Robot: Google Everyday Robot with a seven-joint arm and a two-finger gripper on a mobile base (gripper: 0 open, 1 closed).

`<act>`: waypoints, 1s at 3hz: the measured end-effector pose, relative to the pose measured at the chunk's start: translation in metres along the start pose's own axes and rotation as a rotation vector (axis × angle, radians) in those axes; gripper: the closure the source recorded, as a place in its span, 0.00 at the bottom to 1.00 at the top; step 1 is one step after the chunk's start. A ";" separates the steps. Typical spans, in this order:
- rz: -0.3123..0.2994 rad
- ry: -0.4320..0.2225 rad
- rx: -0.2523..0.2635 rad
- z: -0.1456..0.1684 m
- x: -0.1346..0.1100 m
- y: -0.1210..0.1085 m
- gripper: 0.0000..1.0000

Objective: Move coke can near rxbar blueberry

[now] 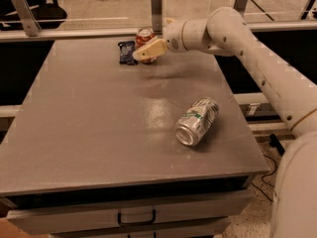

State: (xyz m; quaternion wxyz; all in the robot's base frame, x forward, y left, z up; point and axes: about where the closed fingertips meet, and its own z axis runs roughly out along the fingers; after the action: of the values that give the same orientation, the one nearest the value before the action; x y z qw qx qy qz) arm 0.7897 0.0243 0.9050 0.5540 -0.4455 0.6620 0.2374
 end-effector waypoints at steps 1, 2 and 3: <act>-0.125 0.010 0.062 -0.066 -0.046 -0.002 0.00; -0.304 0.037 0.155 -0.156 -0.112 0.008 0.00; -0.331 0.030 0.169 -0.166 -0.132 0.014 0.00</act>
Offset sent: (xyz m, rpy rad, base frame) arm -0.1757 -0.1562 0.2798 -0.3535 -0.5074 -0.1421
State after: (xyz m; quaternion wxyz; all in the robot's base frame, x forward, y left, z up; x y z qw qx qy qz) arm 0.6891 -0.0599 1.0729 0.6108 -0.5040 0.6054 0.0797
